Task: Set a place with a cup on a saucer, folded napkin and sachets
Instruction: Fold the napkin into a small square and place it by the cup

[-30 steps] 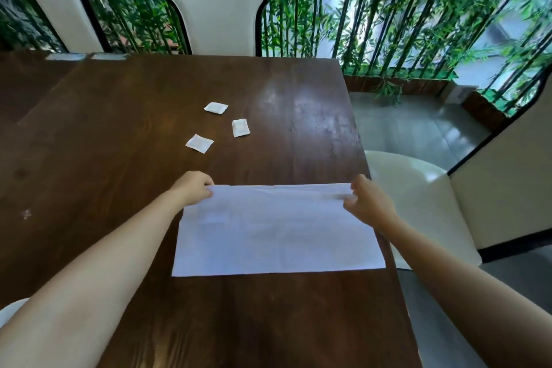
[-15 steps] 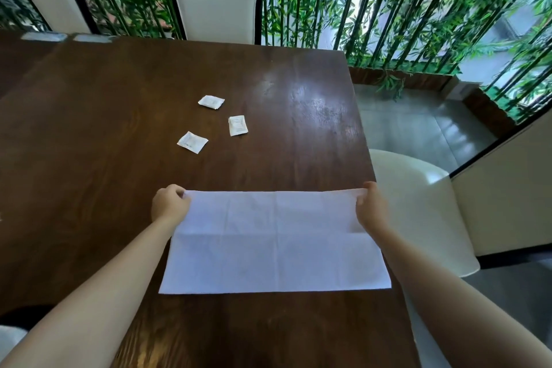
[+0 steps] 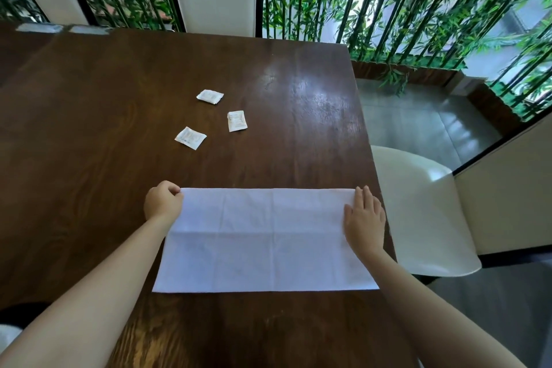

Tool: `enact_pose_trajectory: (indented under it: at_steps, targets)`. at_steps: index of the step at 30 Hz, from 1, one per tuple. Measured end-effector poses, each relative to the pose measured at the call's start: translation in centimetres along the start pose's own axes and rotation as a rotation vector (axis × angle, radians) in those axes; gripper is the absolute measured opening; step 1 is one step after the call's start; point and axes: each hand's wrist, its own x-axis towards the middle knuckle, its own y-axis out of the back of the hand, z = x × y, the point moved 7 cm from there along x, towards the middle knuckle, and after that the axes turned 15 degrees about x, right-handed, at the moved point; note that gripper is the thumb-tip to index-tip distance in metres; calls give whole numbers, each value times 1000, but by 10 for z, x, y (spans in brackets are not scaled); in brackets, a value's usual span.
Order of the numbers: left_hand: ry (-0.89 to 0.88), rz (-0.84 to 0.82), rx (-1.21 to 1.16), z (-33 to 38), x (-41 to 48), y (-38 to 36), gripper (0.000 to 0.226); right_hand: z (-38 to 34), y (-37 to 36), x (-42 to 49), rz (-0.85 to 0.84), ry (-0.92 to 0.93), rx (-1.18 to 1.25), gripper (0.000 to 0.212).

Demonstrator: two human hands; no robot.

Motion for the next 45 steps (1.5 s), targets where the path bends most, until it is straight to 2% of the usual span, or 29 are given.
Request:
enact_pose_trajectory:
  at_steps: [9, 13, 18, 22, 27, 34, 36, 40, 45]
  targets:
    - [-24, 75, -129, -1, -9, 7, 12, 7, -7, 5, -76, 2, -92, 56]
    - [1, -19, -188, -6, -6, 5, 12, 6, -8, 5, -95, -1, -115, 57]
    - [155, -149, -365, -9, 0, 2, 16, 3, -7, 7, -116, -8, -139, 56]
    - [155, -278, -464, -4, 2, 3, 34, -7, 6, 21, -84, 85, -154, 42]
    - [54, -261, -470, 0, 3, 12, 19, -13, 20, 39, -65, 190, -262, 28]
    - [-8, -207, -471, 0, -2, 31, 16, -15, 24, 52, -118, 232, -306, 14]
    - [-32, -194, -474, 0, -2, 42, 17, -17, 29, 55, -128, 236, -249, 13]
    - [-100, -141, -480, 5, -4, 77, 15, -31, 56, 68, -93, 219, 31, 15]
    - [-208, -14, -497, 15, -9, 132, 16, -61, 105, 83, 2, 277, 172, 15]
